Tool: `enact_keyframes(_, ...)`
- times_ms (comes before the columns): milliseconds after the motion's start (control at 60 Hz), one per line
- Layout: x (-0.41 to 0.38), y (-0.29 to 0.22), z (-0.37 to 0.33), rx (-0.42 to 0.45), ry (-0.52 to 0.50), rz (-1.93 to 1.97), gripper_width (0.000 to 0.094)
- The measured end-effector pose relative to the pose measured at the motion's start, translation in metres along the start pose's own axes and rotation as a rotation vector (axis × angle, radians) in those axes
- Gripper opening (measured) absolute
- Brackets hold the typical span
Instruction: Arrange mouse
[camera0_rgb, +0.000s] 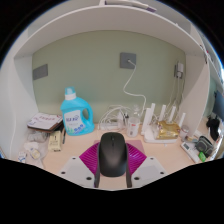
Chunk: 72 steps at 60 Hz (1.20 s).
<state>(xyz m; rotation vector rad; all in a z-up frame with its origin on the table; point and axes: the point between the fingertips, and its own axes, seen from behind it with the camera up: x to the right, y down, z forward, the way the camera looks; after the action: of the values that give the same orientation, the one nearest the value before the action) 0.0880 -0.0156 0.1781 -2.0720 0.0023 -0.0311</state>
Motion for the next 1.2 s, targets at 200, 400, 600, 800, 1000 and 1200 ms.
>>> enact_keyframes(200,0.036,-0.004,0.114,-0.055,0.015,0.009,0.0355)
enact_keyframes(400,0.039,0.090,0.184,-0.250,0.002,-0.013,0.0360)
enact_keyframes(600,0.037,0.115,0.192,-0.295,-0.004,-0.015,0.0505)
enact_keyframes(800,0.042,0.082,0.151,-0.233,0.032,-0.042,0.0848)
enact_keyframes(1000,0.031,0.054,0.057,-0.160,0.074,-0.045,0.0852)
enact_keyframes(1200,0.012,0.054,-0.042,-0.112,0.108,-0.056,0.0850)
